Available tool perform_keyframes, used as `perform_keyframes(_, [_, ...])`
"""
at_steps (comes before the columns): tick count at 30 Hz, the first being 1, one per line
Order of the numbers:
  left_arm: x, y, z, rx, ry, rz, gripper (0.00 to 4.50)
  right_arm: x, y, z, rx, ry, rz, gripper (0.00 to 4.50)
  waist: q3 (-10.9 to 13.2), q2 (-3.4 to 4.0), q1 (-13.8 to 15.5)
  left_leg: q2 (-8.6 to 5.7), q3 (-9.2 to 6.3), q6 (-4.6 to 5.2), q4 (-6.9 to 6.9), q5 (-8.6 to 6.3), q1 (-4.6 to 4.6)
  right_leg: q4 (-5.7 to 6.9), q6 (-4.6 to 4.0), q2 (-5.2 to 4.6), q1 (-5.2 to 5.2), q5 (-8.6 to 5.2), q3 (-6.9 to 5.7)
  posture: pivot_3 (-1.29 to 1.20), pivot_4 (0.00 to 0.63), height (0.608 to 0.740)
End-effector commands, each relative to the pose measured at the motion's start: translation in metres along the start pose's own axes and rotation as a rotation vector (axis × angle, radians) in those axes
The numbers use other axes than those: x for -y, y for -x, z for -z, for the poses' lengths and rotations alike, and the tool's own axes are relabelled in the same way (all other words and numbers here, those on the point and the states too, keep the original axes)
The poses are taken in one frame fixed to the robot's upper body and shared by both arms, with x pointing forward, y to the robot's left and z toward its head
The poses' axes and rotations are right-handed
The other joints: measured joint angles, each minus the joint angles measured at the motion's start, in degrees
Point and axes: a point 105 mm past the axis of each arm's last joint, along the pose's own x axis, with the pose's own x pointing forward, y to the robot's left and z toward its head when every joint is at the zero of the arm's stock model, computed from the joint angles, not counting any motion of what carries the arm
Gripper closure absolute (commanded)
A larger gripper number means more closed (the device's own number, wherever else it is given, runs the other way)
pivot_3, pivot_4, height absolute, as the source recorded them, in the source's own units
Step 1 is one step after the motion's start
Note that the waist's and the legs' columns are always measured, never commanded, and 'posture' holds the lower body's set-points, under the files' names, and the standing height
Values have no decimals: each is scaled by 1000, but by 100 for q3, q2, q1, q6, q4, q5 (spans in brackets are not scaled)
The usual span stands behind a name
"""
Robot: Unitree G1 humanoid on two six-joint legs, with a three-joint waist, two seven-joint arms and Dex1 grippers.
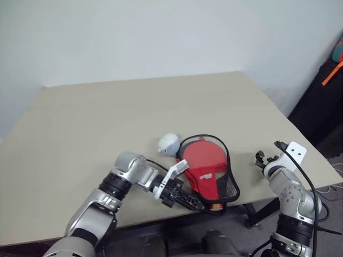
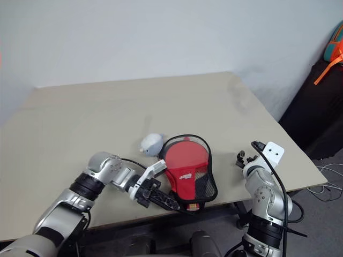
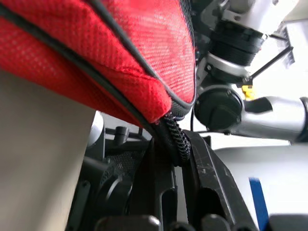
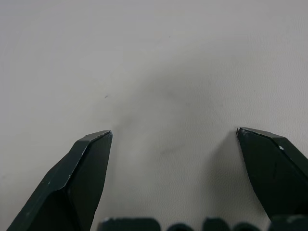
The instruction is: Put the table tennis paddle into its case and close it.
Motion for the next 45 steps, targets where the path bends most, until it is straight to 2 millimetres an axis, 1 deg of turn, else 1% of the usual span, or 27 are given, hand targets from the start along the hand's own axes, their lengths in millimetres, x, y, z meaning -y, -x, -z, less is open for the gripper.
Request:
perform_keyframes(1, [-3,11,-3,79,-29,-31,3051,5,-4,2,-19,5,27,0,-1,-1,-12,0,1,2,-4,1,0,2,0,0,0,0,0,0,0,740])
perform_keyframes(2, [-5,12,-3,96,-38,-40,3051,4,-5,2,-20,7,24,0,-2,-3,-14,0,-1,3,-7,2,0,3,-1,1,0,0,0,0,0,740])
perform_keyframes(5, [3,7,1,104,-106,-9,3051,1,-8,2,-22,8,14,0,-2,-5,-19,0,0,3,-4,3,5,2,0,1,3,1,1,0,0,740])
perform_keyframes(7, [9,9,4,100,-131,22,2742,0,-8,1,-21,9,10,0,-2,-11,-18,0,1,-6,2,-3,5,2,1,1,4,2,1,0,0,740])
perform_keyframes(9, [11,13,6,100,-141,24,2164,0,-9,-1,-21,10,9,0,-1,-12,-18,0,0,-12,5,-7,5,2,1,1,4,2,1,0,0,740])
perform_keyframes(12, [8,17,8,92,-165,-26,1107,1,-9,-2,-19,13,7,0,-1,-12,-19,0,0,-14,8,-8,7,2,2,1,1,2,1,0,0,740])
perform_keyframes(13, [7,18,8,90,-173,-34,677,2,-9,-3,-19,14,7,0,-1,-12,-18,0,0,-15,7,-8,7,2,1,1,1,2,1,0,0,740])
perform_keyframes(15, [6,20,11,66,-230,-65,44,3,-9,-4,-16,12,9,0,-1,-13,-17,0,0,-15,7,-8,6,1,1,1,1,2,1,0,0,740])
perform_keyframes(17, [-4,24,13,46,-328,-125,44,4,-11,-5,-10,2,9,0,-1,-13,-19,0,1,-16,6,-9,5,-3,1,0,2,2,1,0,0,740])
perform_keyframes(19, [-13,30,8,56,-373,-158,44,5,-12,-7,6,-14,7,0,-1,-13,-19,0,2,-16,2,-9,7,-3,1,0,3,2,1,0,0,740])
perform_keyframes(21, [-16,37,-6,119,-395,-180,44,0,-12,-16,48,-24,-23,0,0,-13,-11,0,2,-17,4,-9,11,-7,1,0,4,2,1,0,0,740])
perform_keyframes(22, [-13,37,-10,135,-428,-176,44,-3,-11,-21,73,-33,-38,0,0,-12,0,-1,3,-17,5,-9,10,-10,1,0,7,2,2,0,0,740])
perform_keyframes(24, [-1,33,-17,158,-503,-136,44,-7,-10,-30,113,-53,-64,0,4,-5,5,-2,3,-17,4,-9,6,-22,1,-1,9,3,3,0,0,740])
perform_keyframes(26, [6,26,-17,128,-626,-142,44,-11,-9,-39,152,-66,-90,0,5,1,2,-2,3,-17,-8,-9,0,-40,2,-1,11,4,3,0,0,740])
perform_keyframes(28, [14,21,-17,110,-735,-125,44,-17,-6,-44,180,-75,-131,0,4,3,1,-2,5,-17,-7,-9,-1,-39,8,-1,13,16,8,0,0,740])
perform_keyframes(30, [22,21,-25,144,-841,-134,44,-20,-4,-48,214,-68,-160,0,2,9,2,-2,9,-10,-15,-4,-5,-40,7,3,13,16,14,0,0,740])
perform_keyframes(31, [26,21,-27,142,-880,-138,44,-22,-3,-49,223,-76,-178,0,2,11,3,-2,11,9,-21,8,-9,-42,6,4,12,16,18,0,0,740])
perform_keyframes(33, [32,21,-24,110,-932,-134,44,-26,0,-49,233,-72,-212,0,2,11,2,-2,16,10,-32,8,-16,-45,4,5,3,13,24,0,0,740])
perform_keyframes(34, [31,21,-20,79,-951,-149,44,-28,0,-49,232,-61,-222,0,2,11,2,-2,19,10,-38,8,-23,-47,12,5,-4,17,28,0,0,740])
perform_keyframes(36, [22,25,-12,2,-976,-197,44,-32,-1,-45,213,-35,-232,0,2,12,0,-2,21,11,-46,8,-26,-50,12,6,-10,14,31,0,0,740])
perform_keyframes(39, [7,37,-7,-62,-964,-283,44,-38,-3,-41,197,-3,-250,0,4,17,1,-2,21,12,-46,9,-24,-50,7,7,-10,12,32,0,0,740])
perform_keyframes(41, [3,42,-1,-100,-970,-310,44,-39,-3,-40,190,0,-256,0,4,17,2,-2,21,12,-37,9,-24,-50,-1,7,-7,7,32,0,0,740])
perform_keyframes(43, [4,45,6,-136,-979,-311,44,-39,-4,-37,181,11,-255,0,5,16,1,-2,20,11,-25,8,-24,-50,0,7,-3,7,31,0,0,740])
perform_keyframes(45, [5,46,7,-143,-999,-313,44,-40,-4,-35,179,6,-261,0,5,16,5,-2,21,11,-22,8,-23,-50,1,6,1,8,32,0,0,740])
